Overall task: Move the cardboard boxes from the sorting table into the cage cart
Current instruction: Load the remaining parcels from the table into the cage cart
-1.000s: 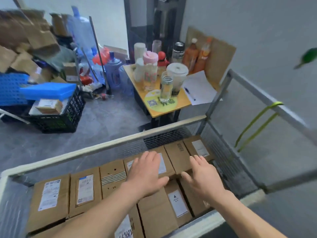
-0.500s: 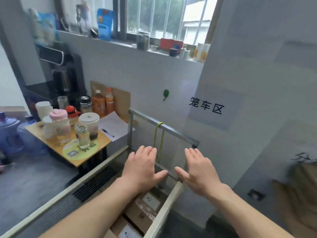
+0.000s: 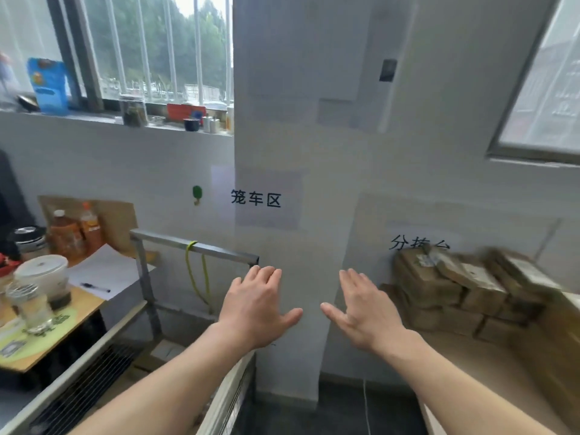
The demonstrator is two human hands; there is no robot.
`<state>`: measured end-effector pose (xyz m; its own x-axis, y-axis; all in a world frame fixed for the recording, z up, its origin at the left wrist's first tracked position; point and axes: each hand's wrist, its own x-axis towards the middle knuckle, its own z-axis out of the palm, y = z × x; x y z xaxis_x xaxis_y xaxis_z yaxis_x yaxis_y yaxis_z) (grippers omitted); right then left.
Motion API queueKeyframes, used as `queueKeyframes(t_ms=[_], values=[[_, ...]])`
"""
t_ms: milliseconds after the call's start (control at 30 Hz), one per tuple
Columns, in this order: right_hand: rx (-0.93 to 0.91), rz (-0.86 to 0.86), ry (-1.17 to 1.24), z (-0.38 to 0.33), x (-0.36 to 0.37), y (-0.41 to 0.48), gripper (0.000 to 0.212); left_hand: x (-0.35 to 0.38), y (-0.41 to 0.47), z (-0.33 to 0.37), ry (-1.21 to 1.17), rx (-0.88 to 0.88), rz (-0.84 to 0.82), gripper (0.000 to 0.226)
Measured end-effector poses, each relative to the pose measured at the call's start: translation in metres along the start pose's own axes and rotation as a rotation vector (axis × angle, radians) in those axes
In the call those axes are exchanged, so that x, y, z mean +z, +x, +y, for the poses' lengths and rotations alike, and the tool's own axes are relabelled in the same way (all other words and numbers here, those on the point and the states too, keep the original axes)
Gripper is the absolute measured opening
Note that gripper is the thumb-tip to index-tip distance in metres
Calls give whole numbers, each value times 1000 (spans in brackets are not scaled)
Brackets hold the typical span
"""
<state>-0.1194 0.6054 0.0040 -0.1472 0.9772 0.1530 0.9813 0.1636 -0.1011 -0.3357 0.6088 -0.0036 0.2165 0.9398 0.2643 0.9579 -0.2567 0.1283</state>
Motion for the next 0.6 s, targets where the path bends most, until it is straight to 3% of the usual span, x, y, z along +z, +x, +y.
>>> queueKeyframes(t_ms=[300,600], values=[[171,53,-4,83,-43,-67,80,-10,9,105,-58,191,57,78],[368,76,-57,132,-61,-102,75,-3,35,160,-118,352,36,77]])
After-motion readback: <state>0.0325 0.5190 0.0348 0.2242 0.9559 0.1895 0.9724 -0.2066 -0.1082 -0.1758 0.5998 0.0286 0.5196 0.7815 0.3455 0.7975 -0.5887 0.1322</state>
